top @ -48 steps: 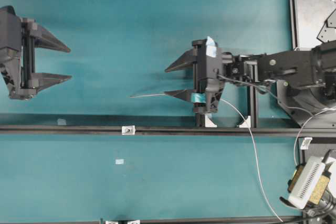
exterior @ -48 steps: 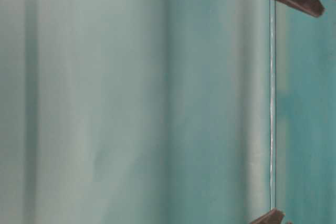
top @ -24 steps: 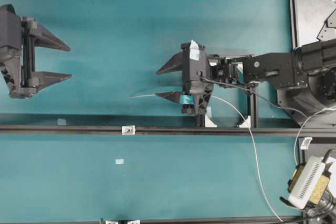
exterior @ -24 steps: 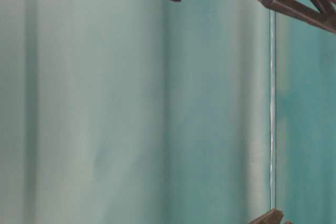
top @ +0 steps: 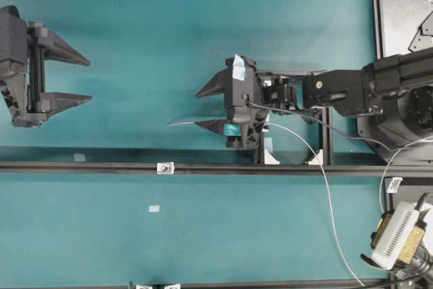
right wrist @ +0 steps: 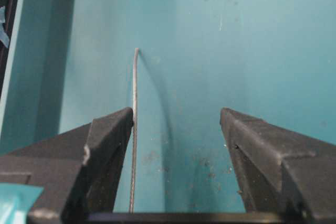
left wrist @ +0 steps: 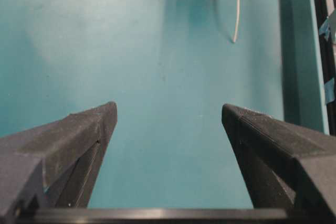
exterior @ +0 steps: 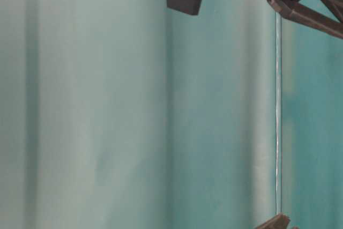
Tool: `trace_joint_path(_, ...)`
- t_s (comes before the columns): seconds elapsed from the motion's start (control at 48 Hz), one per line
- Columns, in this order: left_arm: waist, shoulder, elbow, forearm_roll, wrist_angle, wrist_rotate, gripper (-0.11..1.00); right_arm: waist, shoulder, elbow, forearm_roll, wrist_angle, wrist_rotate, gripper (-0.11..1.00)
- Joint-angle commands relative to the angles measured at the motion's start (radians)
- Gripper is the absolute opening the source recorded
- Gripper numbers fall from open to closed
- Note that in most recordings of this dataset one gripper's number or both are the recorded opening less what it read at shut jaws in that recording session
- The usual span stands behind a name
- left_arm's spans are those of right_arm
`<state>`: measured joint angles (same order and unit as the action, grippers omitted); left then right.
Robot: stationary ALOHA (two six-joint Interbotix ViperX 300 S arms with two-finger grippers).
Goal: Insert the wire into the hole on the right side and pull it with the left arm.
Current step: 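Lower and close the right gripper on the white wire's free end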
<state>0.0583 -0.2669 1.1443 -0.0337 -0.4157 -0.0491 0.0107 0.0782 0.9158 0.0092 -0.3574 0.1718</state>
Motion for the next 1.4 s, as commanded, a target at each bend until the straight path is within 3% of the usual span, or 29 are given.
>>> trace_joint_path(0.0, 0.005, -0.008, -0.005, 0.0, -0.008, 0.0, 0.67, 0.003, -0.005, -0.023, -0.002, -0.008, 0.0, 0.75)
trace_joint_path(0.584, 0.008, -0.008, -0.003, 0.0, -0.008, 0.0, 0.67, 0.006, 0.006, -0.037, -0.002, -0.009, -0.002, 0.73)
trace_joint_path(0.896, 0.008, -0.008, -0.003, 0.0, -0.008, 0.0, 0.67, 0.006, 0.011, -0.037, -0.002, -0.005, 0.0, 0.41)
trace_joint_path(1.251, 0.008, -0.008, -0.003, -0.002, -0.008, 0.0, 0.67, 0.006, 0.031, -0.046, 0.0, -0.009, -0.002, 0.4)
trace_joint_path(1.376, 0.008, -0.008, -0.003, 0.0, -0.008, 0.0, 0.67, 0.006, 0.031, -0.051, -0.002, -0.009, -0.002, 0.33)
